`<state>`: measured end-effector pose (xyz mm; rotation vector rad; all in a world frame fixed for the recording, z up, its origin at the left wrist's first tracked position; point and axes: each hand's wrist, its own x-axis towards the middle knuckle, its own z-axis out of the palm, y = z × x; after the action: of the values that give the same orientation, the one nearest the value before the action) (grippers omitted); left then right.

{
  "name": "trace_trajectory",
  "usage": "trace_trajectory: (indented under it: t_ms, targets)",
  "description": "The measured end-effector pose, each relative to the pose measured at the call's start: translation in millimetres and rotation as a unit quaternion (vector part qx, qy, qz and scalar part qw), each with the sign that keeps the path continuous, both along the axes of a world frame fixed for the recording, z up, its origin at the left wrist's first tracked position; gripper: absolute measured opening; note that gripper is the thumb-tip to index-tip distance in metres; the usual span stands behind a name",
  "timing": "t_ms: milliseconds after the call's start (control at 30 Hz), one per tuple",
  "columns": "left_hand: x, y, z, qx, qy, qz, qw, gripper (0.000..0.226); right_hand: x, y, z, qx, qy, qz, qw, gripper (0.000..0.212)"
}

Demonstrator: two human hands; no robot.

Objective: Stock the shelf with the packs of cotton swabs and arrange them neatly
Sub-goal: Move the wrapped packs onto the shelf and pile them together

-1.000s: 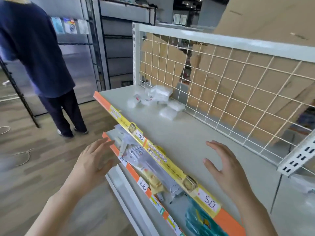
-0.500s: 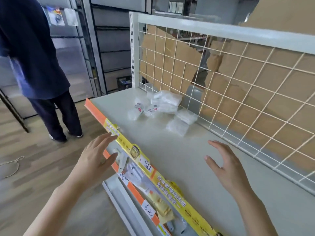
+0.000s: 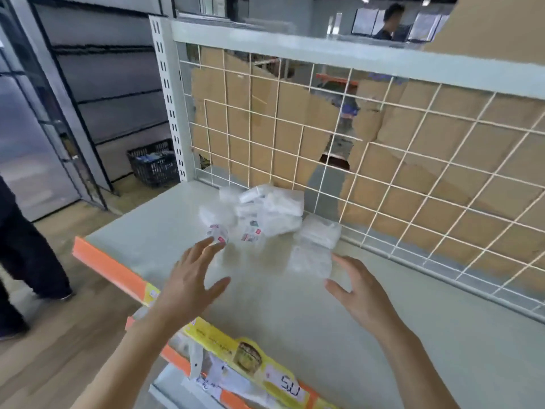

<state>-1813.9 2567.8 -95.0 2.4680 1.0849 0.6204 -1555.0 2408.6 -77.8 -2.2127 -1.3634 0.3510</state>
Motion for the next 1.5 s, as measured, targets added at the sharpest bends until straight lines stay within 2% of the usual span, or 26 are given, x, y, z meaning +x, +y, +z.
trace_trajectory:
  t_ms: [100,233,333,467,700,800,900,1067,1333,1500]
  targets:
    - [14,44,0,0.007,-0.004,-0.019,1.0,0.077,-15,38,-2,-0.011,-0.042,-0.063,0.997,0.051]
    - [30,76,-1,-0.047,0.001,-0.036,0.998,0.079,-37,75,-6,-0.064,-0.093,-0.151,0.982,0.056]
    - [35,85,-6,-0.115,0.009,-0.055,0.992,0.078,-47,87,-10,-0.094,-0.095,-0.181,0.974,0.061]
    - [36,89,-10,-0.106,-0.002,-0.075,0.992,0.092,-51,92,-10,-0.105,-0.078,-0.203,0.971,0.056]
    - [34,93,-14,-0.112,-0.045,-0.08,0.989,0.064,-57,80,-8,-0.119,-0.05,-0.209,0.969,0.06]
    - [32,96,-14,-0.133,-0.07,-0.096,0.984,0.064,-58,64,-9,-0.117,-0.044,-0.22,0.967,0.063]
    - [22,99,-11,-0.132,-0.069,-0.111,0.983,0.068,-63,45,-10,-0.094,-0.039,-0.246,0.964,0.064]
    - [0,89,-6,-0.077,-0.086,-0.099,0.988,0.062,-75,-4,-9,0.034,-0.049,-0.309,0.949,0.058]
    - [11,14,27,-0.055,-0.174,-0.228,0.956,0.06,-91,-119,7,0.132,-0.118,-0.37,0.912,0.061]
    - [40,-70,37,-0.043,-0.17,-0.314,0.933,0.06,-103,-217,14,0.153,-0.145,-0.398,0.893,0.061]
